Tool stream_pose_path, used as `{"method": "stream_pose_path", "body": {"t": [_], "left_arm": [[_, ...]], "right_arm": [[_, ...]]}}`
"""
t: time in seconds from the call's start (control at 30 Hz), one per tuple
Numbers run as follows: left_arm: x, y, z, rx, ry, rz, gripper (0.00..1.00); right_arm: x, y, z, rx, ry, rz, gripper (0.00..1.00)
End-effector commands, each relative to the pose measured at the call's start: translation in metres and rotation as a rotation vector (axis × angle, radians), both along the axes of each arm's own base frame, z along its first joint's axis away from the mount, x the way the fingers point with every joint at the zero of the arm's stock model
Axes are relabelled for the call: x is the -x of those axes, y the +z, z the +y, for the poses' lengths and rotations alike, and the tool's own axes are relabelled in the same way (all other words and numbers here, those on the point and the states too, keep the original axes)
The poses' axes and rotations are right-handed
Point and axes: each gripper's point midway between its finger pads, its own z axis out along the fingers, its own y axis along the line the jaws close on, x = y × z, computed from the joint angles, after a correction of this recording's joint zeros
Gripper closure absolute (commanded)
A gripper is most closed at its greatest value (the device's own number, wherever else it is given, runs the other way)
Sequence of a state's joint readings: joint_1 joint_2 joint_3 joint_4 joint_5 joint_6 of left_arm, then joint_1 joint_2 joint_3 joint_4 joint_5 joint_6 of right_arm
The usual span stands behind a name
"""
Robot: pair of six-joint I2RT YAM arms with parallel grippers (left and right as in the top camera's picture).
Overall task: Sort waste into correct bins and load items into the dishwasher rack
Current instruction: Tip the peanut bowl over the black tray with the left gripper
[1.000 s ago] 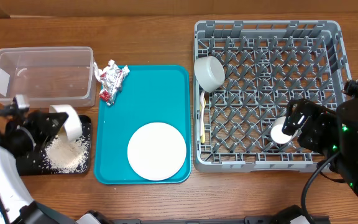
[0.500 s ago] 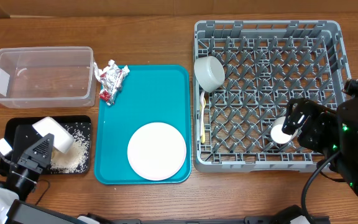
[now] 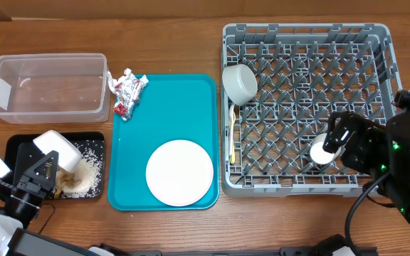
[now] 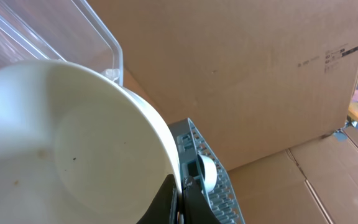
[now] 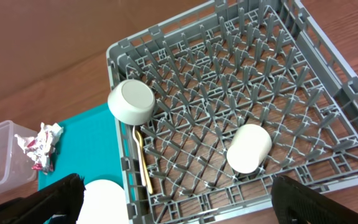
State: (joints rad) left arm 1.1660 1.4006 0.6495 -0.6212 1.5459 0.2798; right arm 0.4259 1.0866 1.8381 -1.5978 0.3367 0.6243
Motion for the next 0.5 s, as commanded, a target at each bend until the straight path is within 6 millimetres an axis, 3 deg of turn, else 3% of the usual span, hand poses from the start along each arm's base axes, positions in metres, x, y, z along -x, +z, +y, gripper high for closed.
{"method": "stream_pose_path", "body": {"t": [0.0, 0.23, 0.47], "left_arm": [[-0.002, 0.008, -0.006, 0.016, -0.024, -0.022, 0.96], [-0.017, 0.030, -0.044, -0.035, -0.173, -0.043, 0.96], [-0.042, 0.057, -0.080, -0.391, -0.227, 0.174, 0.96]], "right_arm": [[0.000, 0.004, -0.001, -0.005, -0.002, -0.019, 0.00], [0.000, 0.004, 0.001, -0.013, 0.006, -0.019, 0.00], [0.001, 0.004, 0.004, -0.024, 0.017, -0.016, 0.00]]}}
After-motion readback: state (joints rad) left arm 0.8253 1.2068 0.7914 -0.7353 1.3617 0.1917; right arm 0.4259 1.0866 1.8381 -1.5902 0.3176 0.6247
